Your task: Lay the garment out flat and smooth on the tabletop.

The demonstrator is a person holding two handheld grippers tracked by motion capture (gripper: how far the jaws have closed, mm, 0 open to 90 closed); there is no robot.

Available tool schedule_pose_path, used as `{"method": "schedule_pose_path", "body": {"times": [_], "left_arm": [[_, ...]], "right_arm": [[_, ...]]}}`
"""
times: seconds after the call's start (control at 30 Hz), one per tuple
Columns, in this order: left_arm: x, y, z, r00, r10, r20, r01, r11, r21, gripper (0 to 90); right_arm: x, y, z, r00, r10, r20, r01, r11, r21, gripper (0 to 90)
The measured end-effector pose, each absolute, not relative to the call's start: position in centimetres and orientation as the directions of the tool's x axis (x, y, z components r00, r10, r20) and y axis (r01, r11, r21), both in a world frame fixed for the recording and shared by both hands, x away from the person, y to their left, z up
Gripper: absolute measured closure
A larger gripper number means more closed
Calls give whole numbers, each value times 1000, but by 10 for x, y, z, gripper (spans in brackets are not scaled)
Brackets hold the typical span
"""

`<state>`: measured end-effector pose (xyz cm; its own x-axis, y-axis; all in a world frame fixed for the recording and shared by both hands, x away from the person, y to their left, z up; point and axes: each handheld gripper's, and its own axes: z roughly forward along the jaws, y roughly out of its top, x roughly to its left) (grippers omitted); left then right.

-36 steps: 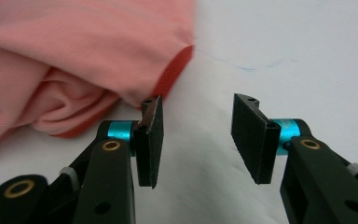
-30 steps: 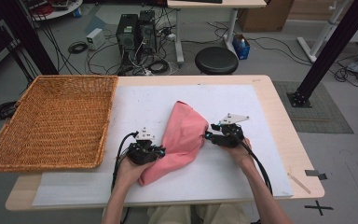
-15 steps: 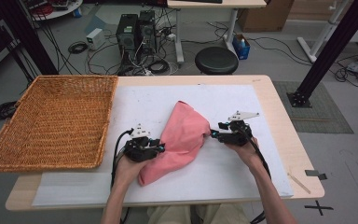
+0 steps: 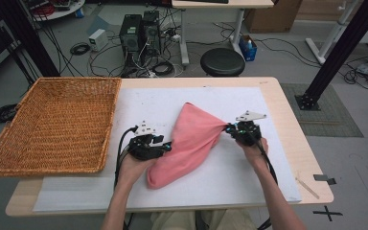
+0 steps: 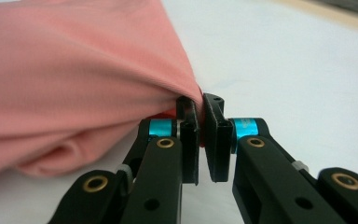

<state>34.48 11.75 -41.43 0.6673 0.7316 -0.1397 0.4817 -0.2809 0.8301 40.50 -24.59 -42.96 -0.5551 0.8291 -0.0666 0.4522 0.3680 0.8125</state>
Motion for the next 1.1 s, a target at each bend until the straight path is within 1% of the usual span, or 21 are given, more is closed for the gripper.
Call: {"method": "schedule_pose_path", "body": {"times": [0.07, 0.13, 0.17, 0.23, 0.27, 0.4, 0.47, 0.5, 0.53, 0.57, 0.6, 0.67, 0.7, 0.73, 0.8, 0.9, 0.97, 1.1], "left_arm": [[347, 116, -416, 667, 731, -144, 488, -283, 825, 547], [350, 112, -417, 673, 726, -143, 489, -291, 823, 546], [351, 109, -417, 677, 722, -144, 488, -293, 822, 540], [355, 102, -418, 691, 708, -142, 483, -307, 820, 525], [356, 99, -418, 696, 705, -139, 481, -313, 819, 517], [367, 79, -420, 715, 686, -133, 469, -330, 819, 493], [372, 67, -424, 726, 675, -128, 468, -349, 812, 490], [373, 61, -426, 732, 672, -109, 463, -373, 804, 490], [374, 55, -429, 740, 666, -89, 458, -403, 792, 497], [374, 49, -432, 750, 658, -69, 453, -434, 779, 528], [373, 46, -434, 754, 655, -54, 449, -453, 770, 608], [371, 44, -436, 746, 664, -53, 447, -441, 778, 752], [370, 46, -435, 734, 677, -48, 443, -425, 789, 809], [368, 49, -434, 719, 693, -45, 440, -404, 802, 840], [367, 57, -431, 684, 729, -41, 440, -368, 819, 849], [367, 70, -427, 641, 765, -62, 462, -321, 827, 849], [367, 77, -427, 625, 777, -79, 475, -298, 828, 848], [365, 85, -430, 621, 775, -118, 492, -268, 829, 845]], "right_arm": [[406, -263, -426, -509, 857, -83, 460, 352, 815, 857], [408, -279, -426, -476, 877, -62, 489, 323, 810, 852], [408, -286, -426, -468, 881, -60, 496, 318, 808, 829], [406, -295, -427, -481, 876, -30, 508, 306, 806, 707], [404, -299, -427, -483, 876, -22, 512, 303, 804, 620], [391, -305, -429, -457, 889, 28, 526, 245, 815, 518], [385, -307, -430, -454, 890, 53, 523, 218, 824, 497], [383, -307, -431, -455, 888, 65, 523, 208, 827, 493], [380, -307, -432, -462, 884, 70, 521, 207, 828, 488], [378, -306, -434, -464, 883, 73, 521, 206, 829, 477], [377, -305, -435, -465, 882, 73, 523, 207, 827, 476], [374, -304, -438, -472, 878, 78, 529, 211, 822, 476], [373, -303, -439, -476, 876, 80, 532, 213, 820, 476], [372, -301, -440, -482, 872, 82, 530, 216, 820, 478], [370, -297, -439, -504, 860, 80, 524, 231, 820, 495], [369, -287, -437, -549, 831, 88, 520, 257, 814, 499], [369, -277, -436, -580, 810, 91, 516, 278, 810, 499], [369, -254, -436, -628, 774, 76, 497, 324, 805, 503]]}}
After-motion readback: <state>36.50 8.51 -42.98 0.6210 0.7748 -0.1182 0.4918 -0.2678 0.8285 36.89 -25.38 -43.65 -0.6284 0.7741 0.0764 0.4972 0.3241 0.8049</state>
